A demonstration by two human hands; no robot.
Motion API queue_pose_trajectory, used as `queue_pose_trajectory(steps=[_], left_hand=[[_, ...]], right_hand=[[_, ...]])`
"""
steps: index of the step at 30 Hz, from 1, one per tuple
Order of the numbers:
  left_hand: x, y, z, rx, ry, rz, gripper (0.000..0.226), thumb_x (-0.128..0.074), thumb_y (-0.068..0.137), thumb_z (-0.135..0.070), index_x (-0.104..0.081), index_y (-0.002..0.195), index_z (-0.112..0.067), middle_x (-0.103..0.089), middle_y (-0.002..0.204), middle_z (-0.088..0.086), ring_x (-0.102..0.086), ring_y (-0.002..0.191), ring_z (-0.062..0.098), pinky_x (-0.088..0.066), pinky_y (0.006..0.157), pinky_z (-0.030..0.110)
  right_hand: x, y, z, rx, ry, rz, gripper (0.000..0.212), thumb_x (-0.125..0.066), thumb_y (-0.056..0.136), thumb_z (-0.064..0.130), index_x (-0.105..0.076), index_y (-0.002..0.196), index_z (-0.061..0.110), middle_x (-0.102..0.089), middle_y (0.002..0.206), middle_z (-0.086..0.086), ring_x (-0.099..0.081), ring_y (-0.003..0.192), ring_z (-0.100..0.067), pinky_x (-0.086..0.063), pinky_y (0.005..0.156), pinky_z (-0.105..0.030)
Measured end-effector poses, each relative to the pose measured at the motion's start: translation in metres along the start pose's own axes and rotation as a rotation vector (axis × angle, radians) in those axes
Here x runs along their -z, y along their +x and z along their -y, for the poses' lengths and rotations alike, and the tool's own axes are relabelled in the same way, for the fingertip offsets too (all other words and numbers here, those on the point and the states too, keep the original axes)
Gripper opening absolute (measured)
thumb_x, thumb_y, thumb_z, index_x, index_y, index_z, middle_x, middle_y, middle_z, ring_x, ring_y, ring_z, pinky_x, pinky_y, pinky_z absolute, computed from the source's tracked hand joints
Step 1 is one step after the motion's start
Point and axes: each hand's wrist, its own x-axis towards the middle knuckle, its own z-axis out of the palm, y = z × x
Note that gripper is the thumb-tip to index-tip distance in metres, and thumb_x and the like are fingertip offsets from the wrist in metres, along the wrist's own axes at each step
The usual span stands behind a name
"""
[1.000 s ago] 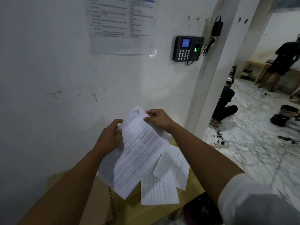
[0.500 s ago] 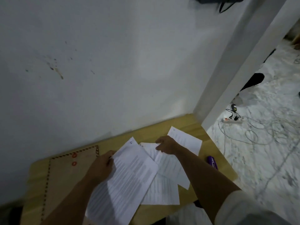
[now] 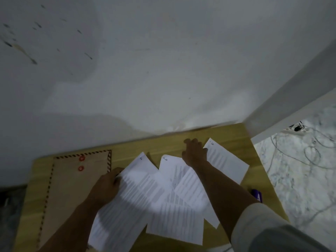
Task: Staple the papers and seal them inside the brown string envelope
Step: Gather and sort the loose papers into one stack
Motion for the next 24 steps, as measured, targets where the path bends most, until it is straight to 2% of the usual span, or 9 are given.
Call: queue_pose_trajectory(steps=[2, 5, 8, 10, 13, 17, 19, 22, 24], left_hand=[[0.003, 0.006, -0.004, 0.008, 0.011, 0.018, 0.041, -0.049, 0.102, -0.011, -0.049, 0.111, -0.051, -0.070, 0.101, -0.009, -0.067, 0.088, 0.009, -0.051, 0.076, 0.028], [0.007, 0.017, -0.015, 0.013, 0.006, 0.019, 0.035, -0.048, 0.103, -0.011, -0.055, 0.120, -0.041, -0.070, 0.102, -0.010, -0.067, 0.091, 0.009, -0.050, 0.075, 0.024], [0.009, 0.027, -0.025, 0.001, 0.010, 0.035, 0.034, -0.047, 0.103, -0.011, -0.059, 0.127, -0.033, -0.071, 0.106, -0.009, -0.067, 0.092, 0.007, -0.053, 0.079, 0.029], [0.010, 0.033, -0.029, -0.014, 0.028, 0.049, 0.033, -0.047, 0.103, -0.012, -0.059, 0.127, -0.032, -0.072, 0.106, -0.009, -0.067, 0.091, 0.006, -0.053, 0.078, 0.028], [0.010, 0.038, -0.031, -0.037, 0.044, 0.056, 0.035, -0.047, 0.103, -0.014, -0.058, 0.130, -0.033, -0.071, 0.109, -0.010, -0.067, 0.093, 0.007, -0.052, 0.077, 0.026], [0.007, 0.037, -0.029, -0.063, 0.030, 0.066, 0.035, -0.046, 0.104, -0.018, -0.056, 0.133, -0.036, -0.071, 0.110, -0.012, -0.067, 0.095, 0.004, -0.058, 0.083, 0.034], [0.006, 0.035, -0.027, -0.067, 0.034, 0.066, 0.037, -0.046, 0.104, -0.019, -0.056, 0.135, -0.036, -0.071, 0.111, -0.013, -0.067, 0.096, 0.003, -0.058, 0.085, 0.034], [0.008, 0.031, -0.025, -0.074, 0.037, 0.071, 0.034, -0.045, 0.105, -0.017, -0.059, 0.130, -0.035, -0.072, 0.110, -0.012, -0.067, 0.095, 0.003, -0.057, 0.086, 0.034], [0.012, 0.024, -0.028, -0.093, 0.035, 0.066, 0.031, -0.045, 0.105, -0.015, -0.061, 0.124, -0.034, -0.073, 0.106, -0.011, -0.067, 0.092, 0.002, -0.056, 0.084, 0.032]], right_hand=[[0.011, 0.011, -0.020, -0.091, -0.015, -0.013, 0.053, -0.057, 0.086, 0.020, -0.041, 0.136, 0.022, -0.044, 0.131, -0.010, -0.046, 0.122, -0.031, -0.044, 0.095, -0.051], [0.027, 0.025, -0.057, -0.208, -0.017, -0.010, 0.059, -0.062, 0.084, 0.033, -0.038, 0.137, 0.023, -0.041, 0.132, -0.010, -0.043, 0.123, -0.033, -0.040, 0.097, -0.054], [0.035, 0.033, -0.091, -0.293, -0.019, 0.141, 0.088, -0.081, 0.072, 0.046, -0.031, 0.143, 0.028, -0.036, 0.140, -0.012, -0.037, 0.132, -0.037, -0.035, 0.103, -0.059], [0.033, 0.035, -0.105, -0.286, -0.026, 0.202, 0.103, -0.090, 0.063, 0.043, -0.028, 0.145, 0.030, -0.036, 0.143, -0.014, -0.036, 0.135, -0.039, -0.033, 0.105, -0.062], [0.027, 0.034, -0.116, -0.244, 0.001, 0.180, 0.107, -0.092, 0.061, 0.047, -0.028, 0.144, 0.030, -0.044, 0.140, -0.013, -0.039, 0.134, -0.039, -0.034, 0.106, -0.062], [0.020, 0.031, -0.127, -0.234, 0.100, 0.149, 0.100, -0.090, 0.061, 0.050, -0.032, 0.139, 0.027, -0.054, 0.130, -0.009, -0.050, 0.126, -0.036, -0.038, 0.102, -0.058], [0.019, 0.024, -0.129, -0.188, 0.161, 0.126, 0.083, -0.086, 0.070, 0.040, -0.038, 0.135, 0.024, -0.058, 0.124, -0.004, -0.058, 0.118, -0.031, -0.044, 0.098, -0.051], [0.023, 0.011, -0.133, -0.084, 0.191, 0.083, 0.049, -0.069, 0.089, 0.022, -0.050, 0.134, 0.017, -0.064, 0.124, -0.006, -0.062, 0.112, -0.027, -0.050, 0.087, -0.036], [0.031, -0.001, -0.132, -0.049, 0.192, 0.036, 0.038, -0.057, 0.096, 0.016, -0.057, 0.134, 0.016, -0.066, 0.126, -0.007, -0.063, 0.112, -0.028, -0.049, 0.088, -0.034]])
